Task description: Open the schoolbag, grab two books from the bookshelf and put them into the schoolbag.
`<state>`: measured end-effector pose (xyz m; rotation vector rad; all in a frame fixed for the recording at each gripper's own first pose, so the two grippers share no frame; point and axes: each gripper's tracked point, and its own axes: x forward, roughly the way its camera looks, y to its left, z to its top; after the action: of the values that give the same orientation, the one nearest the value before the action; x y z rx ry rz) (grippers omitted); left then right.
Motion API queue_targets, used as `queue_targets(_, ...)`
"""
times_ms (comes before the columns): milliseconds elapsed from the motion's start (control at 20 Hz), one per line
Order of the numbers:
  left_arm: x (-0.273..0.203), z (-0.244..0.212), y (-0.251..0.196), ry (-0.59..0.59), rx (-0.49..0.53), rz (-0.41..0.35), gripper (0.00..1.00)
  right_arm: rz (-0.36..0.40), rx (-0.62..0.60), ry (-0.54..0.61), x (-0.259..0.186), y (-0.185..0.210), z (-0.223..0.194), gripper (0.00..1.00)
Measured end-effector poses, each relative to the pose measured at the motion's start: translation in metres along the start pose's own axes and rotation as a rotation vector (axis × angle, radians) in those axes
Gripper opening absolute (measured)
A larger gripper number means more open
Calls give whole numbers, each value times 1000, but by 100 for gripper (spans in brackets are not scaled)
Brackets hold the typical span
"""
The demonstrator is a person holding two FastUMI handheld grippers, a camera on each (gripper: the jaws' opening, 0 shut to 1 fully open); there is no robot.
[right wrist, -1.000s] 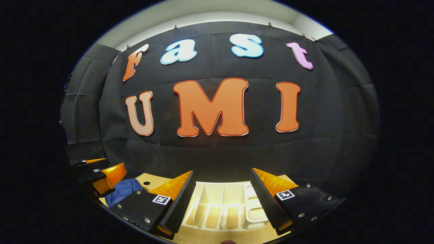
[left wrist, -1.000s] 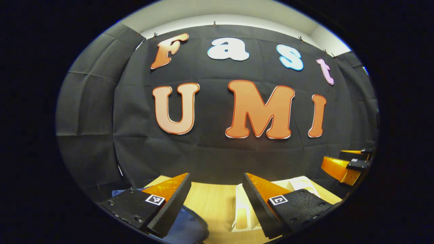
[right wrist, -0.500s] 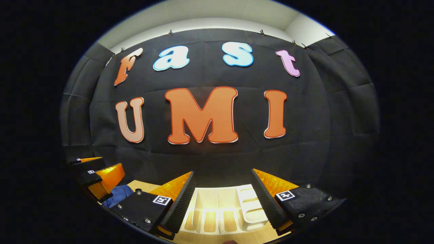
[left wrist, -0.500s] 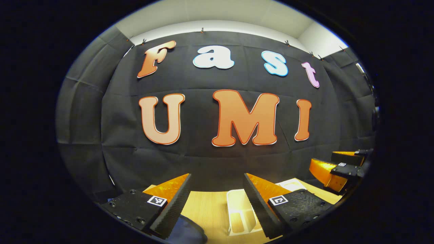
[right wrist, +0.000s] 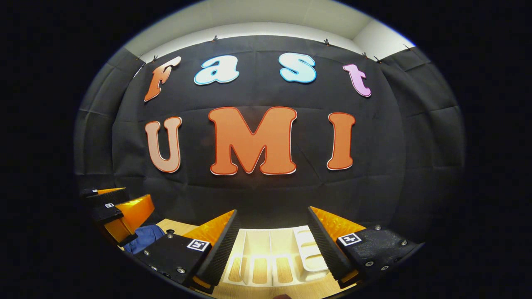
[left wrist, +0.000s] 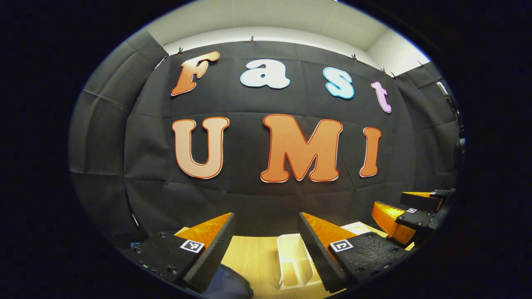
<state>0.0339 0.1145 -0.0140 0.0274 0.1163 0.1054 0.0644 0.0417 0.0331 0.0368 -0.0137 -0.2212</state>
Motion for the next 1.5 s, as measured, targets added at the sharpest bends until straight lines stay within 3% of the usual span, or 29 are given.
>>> queue_targets(800, 3, -4, 14, 38, 1, 26, 94, -12, -40, 18, 4, -2, -7, 96)
queue_targets(1050, -2, 6, 26, 5, 35, 75, 95, -14, -49, 15, 4, 0, -7, 96)
queue_targets(1500, -6, 5, 24, 5, 42, 60, 94, 2, -73, 13, 3, 8, -9, 96)
